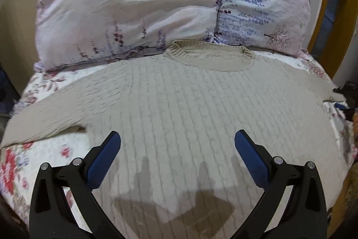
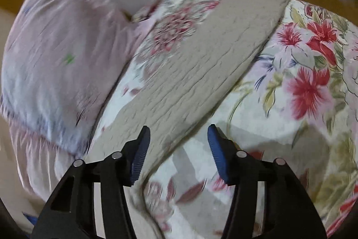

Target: Fold small clothes

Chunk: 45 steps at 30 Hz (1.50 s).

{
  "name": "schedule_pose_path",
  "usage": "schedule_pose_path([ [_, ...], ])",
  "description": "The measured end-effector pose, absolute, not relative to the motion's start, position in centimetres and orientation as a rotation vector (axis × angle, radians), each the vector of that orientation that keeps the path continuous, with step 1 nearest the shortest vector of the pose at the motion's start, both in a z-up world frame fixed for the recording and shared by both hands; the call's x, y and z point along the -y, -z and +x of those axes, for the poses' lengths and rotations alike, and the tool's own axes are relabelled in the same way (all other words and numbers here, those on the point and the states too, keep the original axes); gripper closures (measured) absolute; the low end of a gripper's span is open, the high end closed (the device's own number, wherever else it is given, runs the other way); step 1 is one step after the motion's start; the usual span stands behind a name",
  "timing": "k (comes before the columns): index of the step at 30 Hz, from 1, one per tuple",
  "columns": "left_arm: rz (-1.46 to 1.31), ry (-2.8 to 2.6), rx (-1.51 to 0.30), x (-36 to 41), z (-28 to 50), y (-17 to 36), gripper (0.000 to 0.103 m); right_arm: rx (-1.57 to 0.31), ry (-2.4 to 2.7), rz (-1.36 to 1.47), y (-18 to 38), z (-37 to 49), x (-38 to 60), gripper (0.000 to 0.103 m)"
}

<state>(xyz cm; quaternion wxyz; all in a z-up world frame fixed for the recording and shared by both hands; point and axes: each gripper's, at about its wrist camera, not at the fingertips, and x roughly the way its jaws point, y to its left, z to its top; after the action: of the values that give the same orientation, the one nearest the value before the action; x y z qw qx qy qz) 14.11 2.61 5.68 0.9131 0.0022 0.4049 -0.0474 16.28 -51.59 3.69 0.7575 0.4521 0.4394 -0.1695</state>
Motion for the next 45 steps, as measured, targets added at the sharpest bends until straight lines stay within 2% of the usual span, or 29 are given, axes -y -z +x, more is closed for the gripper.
schedule_pose_path([
  [2,-0.023,0.122,-0.838,-2.9,15.1,-5.5,0.002,-0.941,0.381,1.005,-3.5,16.7,52.4,0.056],
  [4,-0.032,0.13,-0.832,-3.0,15.7,-5.3,0.002,-0.932,0.416,1.003,-3.4,16.7,53.4,0.068],
  [6,-0.032,0.135,-0.818,-3.0,16.2,-5.2,0.002,-0.914,0.451,1.012,-3.4,16.5,54.5,0.074],
  [14,-0.063,0.132,-0.83,-3.8,18.7,-4.1,0.002,-0.869,0.56,0.977,-3.5,16.5,57.1,0.083],
  [16,-0.076,0.121,-0.832,-4.2,19.2,-3.8,0.002,-0.866,0.578,0.959,-3.5,16.6,57.0,0.091],
  [19,-0.103,0.118,-0.82,-4.9,19.5,-3.7,0.002,-0.869,0.588,0.857,-4.3,17.4,56.1,0.093],
  [24,-0.157,0.149,-0.834,-5.7,20.2,-3.5,0.002,-0.793,0.459,0.682,-8.6,19.1,51.8,0.094],
  [30,-0.282,0.215,-0.833,-6.3,20.6,-3.1,0.002,-0.768,0.073,0.553,-12.6,21.1,41.2,0.094],
  [33,-0.311,0.234,-0.829,-6.3,20.5,-2.9,0.002,-0.848,-0.112,0.504,-11.4,22.0,35.1,0.094],
  [36,-0.323,0.244,-0.836,-6.2,20.7,-2.7,0.002,-0.996,-0.206,0.455,-7.8,22.5,30.2,0.094],
  [40,-0.356,0.26,-0.844,-6.5,20.7,-2.6,0.002,-1.095,-0.207,0.457,-4.9,22.4,28.4,0.092],
  [41,-0.363,0.264,-0.841,-6.7,20.6,-2.6,0.002,-1.095,-0.205,0.505,-4.8,22.3,28.9,0.09],
  [42,-0.37,0.269,-0.837,-6.7,20.6,-2.6,0.002,-1.09,-0.205,0.543,-5.0,22.0,29.3,0.082],
  [43,-0.378,0.275,-0.832,-6.8,20.6,-2.7,0.002,-1.083,-0.2,0.579,-5.2,21.9,29.8,0.068],
  [45,-0.388,0.28,-0.83,-6.9,20.6,-2.7,0.002,-1.04,-0.158,0.649,-5.8,21.6,31.2,0.054],
])
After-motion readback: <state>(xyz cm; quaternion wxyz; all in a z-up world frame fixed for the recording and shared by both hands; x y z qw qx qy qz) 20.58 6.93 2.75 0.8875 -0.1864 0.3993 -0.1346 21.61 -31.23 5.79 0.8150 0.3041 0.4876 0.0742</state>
